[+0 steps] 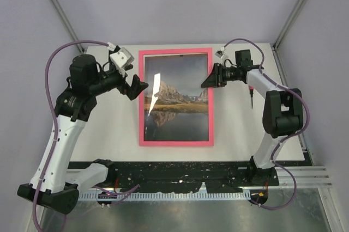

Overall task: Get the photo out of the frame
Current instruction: Turn over the photo frame at the center of the board.

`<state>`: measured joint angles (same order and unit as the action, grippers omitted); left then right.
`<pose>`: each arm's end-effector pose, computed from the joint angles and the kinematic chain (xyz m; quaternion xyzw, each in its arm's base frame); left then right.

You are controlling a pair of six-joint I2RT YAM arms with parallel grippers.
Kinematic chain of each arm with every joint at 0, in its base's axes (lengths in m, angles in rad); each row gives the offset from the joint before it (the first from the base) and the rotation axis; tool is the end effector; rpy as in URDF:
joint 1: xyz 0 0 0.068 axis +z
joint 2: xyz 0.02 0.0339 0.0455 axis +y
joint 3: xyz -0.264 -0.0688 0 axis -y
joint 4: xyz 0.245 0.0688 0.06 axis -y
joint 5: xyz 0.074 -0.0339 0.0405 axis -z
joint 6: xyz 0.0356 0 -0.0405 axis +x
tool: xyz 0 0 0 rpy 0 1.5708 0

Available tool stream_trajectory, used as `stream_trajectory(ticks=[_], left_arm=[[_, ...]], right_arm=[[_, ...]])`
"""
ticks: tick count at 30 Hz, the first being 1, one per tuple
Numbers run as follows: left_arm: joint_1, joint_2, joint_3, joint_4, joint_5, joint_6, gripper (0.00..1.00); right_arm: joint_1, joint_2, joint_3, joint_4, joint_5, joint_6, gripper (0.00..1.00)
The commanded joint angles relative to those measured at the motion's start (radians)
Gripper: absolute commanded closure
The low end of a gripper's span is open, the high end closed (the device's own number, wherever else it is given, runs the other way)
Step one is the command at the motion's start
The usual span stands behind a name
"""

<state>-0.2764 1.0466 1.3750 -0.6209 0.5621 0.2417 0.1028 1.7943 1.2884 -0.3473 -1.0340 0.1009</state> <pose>0.1873 -0.0729 0.4478 0.3575 0.7030 -0.2325 0.5692 0.3774 0.0697 0.2352 -0.1743 0.8138 0.4914 0.2566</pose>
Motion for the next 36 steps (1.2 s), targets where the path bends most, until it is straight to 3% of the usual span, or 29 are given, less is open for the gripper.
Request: stream_trajectory(ticks=[1,12,20,31,36], left_arm=[[0.016,-0.025,-0.03,0.069,0.038,-0.009,0.0],[0.031,-0.046,-0.172,0.109,0.041,-0.015,0.0],[0.032,-0.045,-0.289,0.139,0.018,-0.022,0.0],[0.032,0.041,-0.433,0.312,-0.105,-0.165,0.0],[0.019,0.134,-0.427,0.343,-0.14,-0.202,0.0]], right_arm=[[-0.02,0.086,0.144,0.041,0.14,-0.153,0.92],[-0.031,0.399,0.452,-0.237,0.293,-0.25,0.92],[-0.035,0.499,0.601,-0.369,0.393,-0.27,0.92],[-0.035,0.488,0.63,-0.389,0.584,-0.286,0.64],[-0.035,0.484,0.641,-0.395,0.656,-0.305,0.62]])
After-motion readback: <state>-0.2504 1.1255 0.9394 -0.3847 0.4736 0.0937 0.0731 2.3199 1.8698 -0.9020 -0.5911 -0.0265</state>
